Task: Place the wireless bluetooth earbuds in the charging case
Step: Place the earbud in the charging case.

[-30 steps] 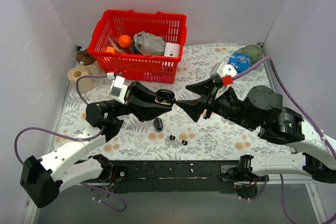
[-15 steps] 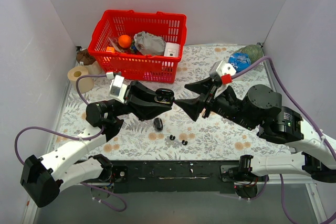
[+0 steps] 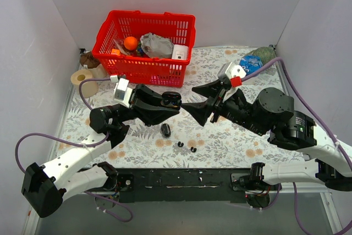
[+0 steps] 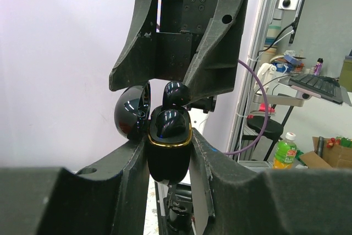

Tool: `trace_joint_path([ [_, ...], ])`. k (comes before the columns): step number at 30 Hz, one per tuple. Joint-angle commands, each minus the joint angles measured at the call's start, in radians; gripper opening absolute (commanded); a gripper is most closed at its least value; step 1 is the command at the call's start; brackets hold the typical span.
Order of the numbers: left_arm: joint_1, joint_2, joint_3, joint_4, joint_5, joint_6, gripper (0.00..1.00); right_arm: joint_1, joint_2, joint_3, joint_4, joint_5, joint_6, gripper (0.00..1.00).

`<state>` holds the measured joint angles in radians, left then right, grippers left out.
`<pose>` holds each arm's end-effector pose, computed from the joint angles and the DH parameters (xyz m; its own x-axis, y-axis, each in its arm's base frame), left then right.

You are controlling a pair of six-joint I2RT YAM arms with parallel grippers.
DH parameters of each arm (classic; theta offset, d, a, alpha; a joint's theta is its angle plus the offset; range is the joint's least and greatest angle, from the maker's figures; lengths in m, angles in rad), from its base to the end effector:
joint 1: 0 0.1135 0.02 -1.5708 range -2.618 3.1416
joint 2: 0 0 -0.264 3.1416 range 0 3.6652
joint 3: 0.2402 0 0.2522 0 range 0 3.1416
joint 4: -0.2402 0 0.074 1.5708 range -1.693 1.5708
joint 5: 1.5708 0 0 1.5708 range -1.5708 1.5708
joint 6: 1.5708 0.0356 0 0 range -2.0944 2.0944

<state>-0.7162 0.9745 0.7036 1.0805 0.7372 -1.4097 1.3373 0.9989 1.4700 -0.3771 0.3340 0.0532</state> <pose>0.1299 -0.1448 0.3969 -0.7374 -0.3270 -0.5910 0.6731 -0.4284 -0.6028 0.0519 0.1679 0.5102 -0.0232 0.1197 -0.9925 -0.8435 0.5305 0.0837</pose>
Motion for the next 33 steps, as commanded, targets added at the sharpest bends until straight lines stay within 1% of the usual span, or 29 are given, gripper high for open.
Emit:
trace_joint_path([
  [1, -0.009, 0.001, -0.001, -0.002, 0.008, 0.005, 0.0, 0.002, 0.024, 0.035, 0.063, -0.003, 0.002, 0.68],
  [14, -0.009, 0.007, 0.004, 0.006, 0.013, 0.0, 0.0, 0.002, 0.03, 0.032, 0.067, 0.016, 0.002, 0.68],
  [19, -0.011, 0.004, 0.004, 0.007, 0.013, 0.0, 0.0, 0.002, 0.027, 0.029, 0.069, 0.045, 0.002, 0.68],
  [23, -0.011, 0.003, 0.0, 0.004, 0.007, 0.002, 0.0, 0.002, 0.027, 0.033, 0.084, 0.048, -0.01, 0.7],
  [25, -0.011, -0.006, -0.003, -0.025, -0.016, 0.024, 0.0, 0.002, 0.017, 0.035, 0.101, -0.019, -0.019, 0.73],
  [27, -0.011, -0.016, -0.004, -0.06, -0.039, 0.046, 0.0, 0.002, -0.003, 0.036, 0.127, -0.045, -0.024, 0.75],
  [29, -0.011, -0.03, -0.013, -0.115, -0.065, 0.078, 0.0, 0.002, -0.032, 0.013, 0.167, -0.038, -0.03, 0.76],
  [30, -0.011, -0.033, -0.018, -0.126, -0.071, 0.087, 0.0, 0.002, -0.064, 0.0, 0.212, -0.024, -0.036, 0.75],
  [32, -0.011, -0.042, -0.03, -0.152, -0.084, 0.106, 0.0, 0.002, -0.089, -0.031, 0.237, 0.02, -0.041, 0.73],
  [33, -0.011, -0.045, -0.039, -0.157, -0.085, 0.113, 0.0, 0.002, -0.097, -0.031, 0.239, 0.074, -0.041, 0.7],
])
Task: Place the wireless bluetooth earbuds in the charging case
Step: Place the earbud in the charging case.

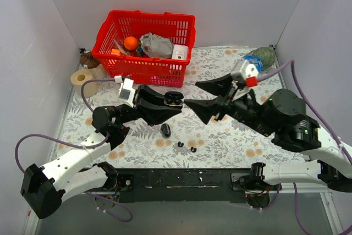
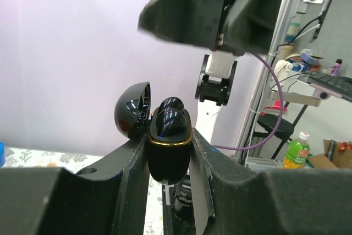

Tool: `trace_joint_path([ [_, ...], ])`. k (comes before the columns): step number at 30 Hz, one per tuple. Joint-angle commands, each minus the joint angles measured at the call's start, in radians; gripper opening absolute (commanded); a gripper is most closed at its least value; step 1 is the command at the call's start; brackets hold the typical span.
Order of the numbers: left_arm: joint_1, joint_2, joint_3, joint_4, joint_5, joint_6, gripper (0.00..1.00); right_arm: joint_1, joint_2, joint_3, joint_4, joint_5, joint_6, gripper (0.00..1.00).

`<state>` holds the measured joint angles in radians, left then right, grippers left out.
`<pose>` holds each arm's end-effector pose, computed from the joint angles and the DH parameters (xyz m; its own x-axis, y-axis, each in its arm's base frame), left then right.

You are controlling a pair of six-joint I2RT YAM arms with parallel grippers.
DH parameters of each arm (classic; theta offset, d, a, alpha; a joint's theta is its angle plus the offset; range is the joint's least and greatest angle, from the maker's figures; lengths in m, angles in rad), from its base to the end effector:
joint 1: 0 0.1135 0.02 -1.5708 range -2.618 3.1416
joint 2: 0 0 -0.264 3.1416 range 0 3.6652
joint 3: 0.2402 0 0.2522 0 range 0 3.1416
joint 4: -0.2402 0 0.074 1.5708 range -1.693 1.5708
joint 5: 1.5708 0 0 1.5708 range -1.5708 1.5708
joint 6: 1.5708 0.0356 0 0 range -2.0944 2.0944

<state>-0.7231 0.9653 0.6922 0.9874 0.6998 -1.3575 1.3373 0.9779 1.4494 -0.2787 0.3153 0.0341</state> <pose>0.1335 -0.1484 0.3886 -0.7473 -0.3376 -0.5723 0.6644 -0.3704 -0.6491 0.0499 0.1622 0.5178 0.0152 0.2039 -0.9789 -0.8555 0.5094 0.0929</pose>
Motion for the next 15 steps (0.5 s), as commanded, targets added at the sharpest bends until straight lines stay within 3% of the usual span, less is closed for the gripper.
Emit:
trace_joint_path([
  [1, -0.004, -0.039, -0.031, -0.079, -0.048, 0.069, 0.0, 0.002, -0.068, -0.001, 0.109, 0.119, -0.022, 0.66],
  [2, -0.004, -0.042, -0.034, -0.085, -0.046, 0.08, 0.0, 0.002, -0.055, 0.038, 0.073, 0.142, -0.019, 0.61],
  [5, -0.004, -0.04, -0.036, -0.098, -0.026, 0.112, 0.0, 0.002, 0.017, 0.124, -0.04, 0.191, -0.008, 0.33],
  [6, -0.004, -0.04, -0.033, -0.102, -0.007, 0.135, 0.0, 0.002, 0.051, 0.138, -0.062, 0.199, -0.007, 0.19],
  [9, -0.007, -0.043, -0.026, -0.124, 0.015, 0.167, 0.0, 0.002, 0.111, 0.199, -0.151, 0.205, 0.004, 0.1],
  [15, -0.016, -0.065, -0.017, -0.164, 0.052, 0.242, 0.0, -0.003, 0.211, 0.293, -0.287, 0.17, 0.023, 0.07],
])
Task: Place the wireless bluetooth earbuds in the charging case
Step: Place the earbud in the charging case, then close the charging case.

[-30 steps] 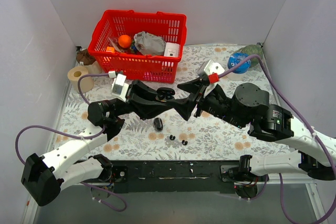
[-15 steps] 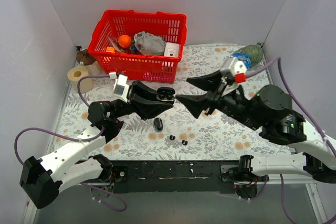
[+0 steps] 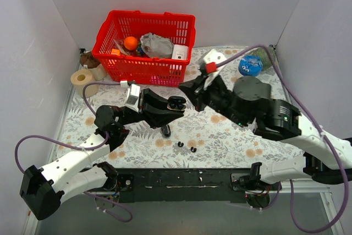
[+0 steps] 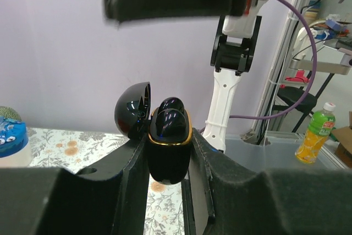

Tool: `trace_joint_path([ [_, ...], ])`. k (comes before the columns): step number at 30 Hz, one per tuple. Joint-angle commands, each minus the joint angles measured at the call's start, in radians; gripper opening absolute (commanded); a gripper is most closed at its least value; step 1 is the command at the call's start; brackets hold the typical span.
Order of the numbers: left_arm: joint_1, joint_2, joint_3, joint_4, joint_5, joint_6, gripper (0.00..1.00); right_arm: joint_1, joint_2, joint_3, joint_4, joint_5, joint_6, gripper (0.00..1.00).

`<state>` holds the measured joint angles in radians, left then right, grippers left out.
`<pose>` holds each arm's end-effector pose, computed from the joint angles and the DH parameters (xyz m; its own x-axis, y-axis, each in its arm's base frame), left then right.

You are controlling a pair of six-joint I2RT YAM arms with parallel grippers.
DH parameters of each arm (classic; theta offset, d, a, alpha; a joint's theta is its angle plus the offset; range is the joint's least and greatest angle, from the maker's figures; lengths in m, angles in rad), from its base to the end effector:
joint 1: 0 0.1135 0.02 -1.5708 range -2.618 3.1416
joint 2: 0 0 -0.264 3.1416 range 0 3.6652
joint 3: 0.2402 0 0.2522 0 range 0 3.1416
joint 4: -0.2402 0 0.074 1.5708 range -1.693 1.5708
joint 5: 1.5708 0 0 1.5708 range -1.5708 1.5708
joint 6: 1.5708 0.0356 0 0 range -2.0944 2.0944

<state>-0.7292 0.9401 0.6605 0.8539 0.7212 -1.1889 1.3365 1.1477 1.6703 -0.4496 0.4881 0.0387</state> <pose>0.1341 -0.1514 0.3715 -0.6970 -0.3118 -0.6458 0.7165 -0.2648 -0.6454 0.0625 0.1898 0.5362 -0.0121 0.0964 -0.9953 -0.7506 0.6567 0.0728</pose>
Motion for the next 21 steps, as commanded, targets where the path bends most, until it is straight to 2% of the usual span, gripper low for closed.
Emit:
trace_joint_path([
  [1, -0.012, -0.043, 0.017, -0.039, 0.032, 0.081, 0.0, -0.003, 0.052, 0.081, -0.133, -0.014, 0.021, 0.07],
  [6, -0.016, -0.05, 0.03, -0.07, 0.035, 0.117, 0.0, -0.007, 0.09, 0.106, -0.17, -0.055, 0.035, 0.06],
  [21, -0.016, -0.06, 0.031, -0.09, -0.052, 0.127, 0.0, -0.007, 0.075, 0.075, -0.179, -0.161, 0.076, 0.04],
])
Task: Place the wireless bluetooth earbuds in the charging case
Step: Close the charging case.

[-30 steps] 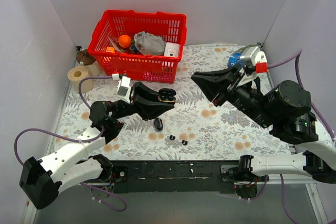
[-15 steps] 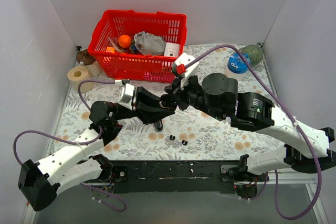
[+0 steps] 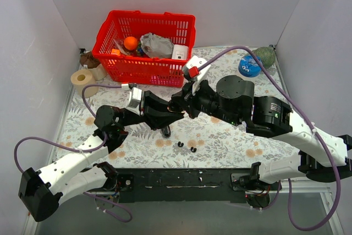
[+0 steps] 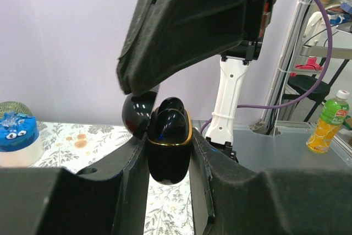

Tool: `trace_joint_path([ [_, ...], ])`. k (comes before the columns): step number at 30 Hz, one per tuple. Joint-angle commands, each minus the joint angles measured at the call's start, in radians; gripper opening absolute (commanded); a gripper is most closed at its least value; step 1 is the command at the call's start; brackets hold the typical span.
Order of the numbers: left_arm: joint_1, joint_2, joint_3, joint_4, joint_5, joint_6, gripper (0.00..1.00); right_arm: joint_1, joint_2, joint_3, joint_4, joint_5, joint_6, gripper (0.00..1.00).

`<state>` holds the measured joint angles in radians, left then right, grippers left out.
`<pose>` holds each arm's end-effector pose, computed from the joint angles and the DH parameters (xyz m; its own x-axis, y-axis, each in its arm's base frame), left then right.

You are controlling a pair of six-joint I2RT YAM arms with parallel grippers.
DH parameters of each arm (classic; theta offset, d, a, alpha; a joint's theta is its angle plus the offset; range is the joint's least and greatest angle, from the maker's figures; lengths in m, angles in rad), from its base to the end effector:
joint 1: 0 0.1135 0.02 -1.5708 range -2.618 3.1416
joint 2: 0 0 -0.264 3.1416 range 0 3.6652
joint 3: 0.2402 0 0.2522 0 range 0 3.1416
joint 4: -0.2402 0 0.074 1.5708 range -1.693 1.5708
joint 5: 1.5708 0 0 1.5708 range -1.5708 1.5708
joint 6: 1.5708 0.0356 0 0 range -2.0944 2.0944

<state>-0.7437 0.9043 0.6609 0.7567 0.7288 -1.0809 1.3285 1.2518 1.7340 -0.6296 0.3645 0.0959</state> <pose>0.1286 -0.1505 0.3696 -0.6523 -0.2943 -0.6985 0.7574 -0.2198 -0.6148 0.0681 0.2227 0.5152 -0.1138 -0.0877 -0.9896 -0.8152 0.5775 0.0426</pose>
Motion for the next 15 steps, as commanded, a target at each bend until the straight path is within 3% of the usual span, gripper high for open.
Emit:
trace_joint_path([
  [1, -0.002, -0.024, 0.031, 0.007, -0.06, 0.022, 0.0, 0.001, -0.032, 0.01, 0.004, -0.027, 0.024, 0.04],
  [5, -0.002, -0.024, 0.022, 0.023, -0.011, 0.027, 0.0, -0.003, -0.109, -0.042, 0.065, 0.187, 0.05, 0.03],
  [7, -0.002, -0.033, 0.014, 0.027, 0.003, 0.027, 0.0, -0.021, -0.111, -0.024, 0.05, 0.211, 0.047, 0.03],
  [11, -0.002, -0.047, 0.009, 0.007, 0.029, 0.05, 0.0, -0.106, -0.042, 0.032, -0.05, 0.079, 0.057, 0.02],
  [15, -0.003, -0.05, 0.017, -0.013, 0.029, 0.062, 0.0, -0.111, -0.04, -0.013, -0.016, -0.03, 0.053, 0.02],
])
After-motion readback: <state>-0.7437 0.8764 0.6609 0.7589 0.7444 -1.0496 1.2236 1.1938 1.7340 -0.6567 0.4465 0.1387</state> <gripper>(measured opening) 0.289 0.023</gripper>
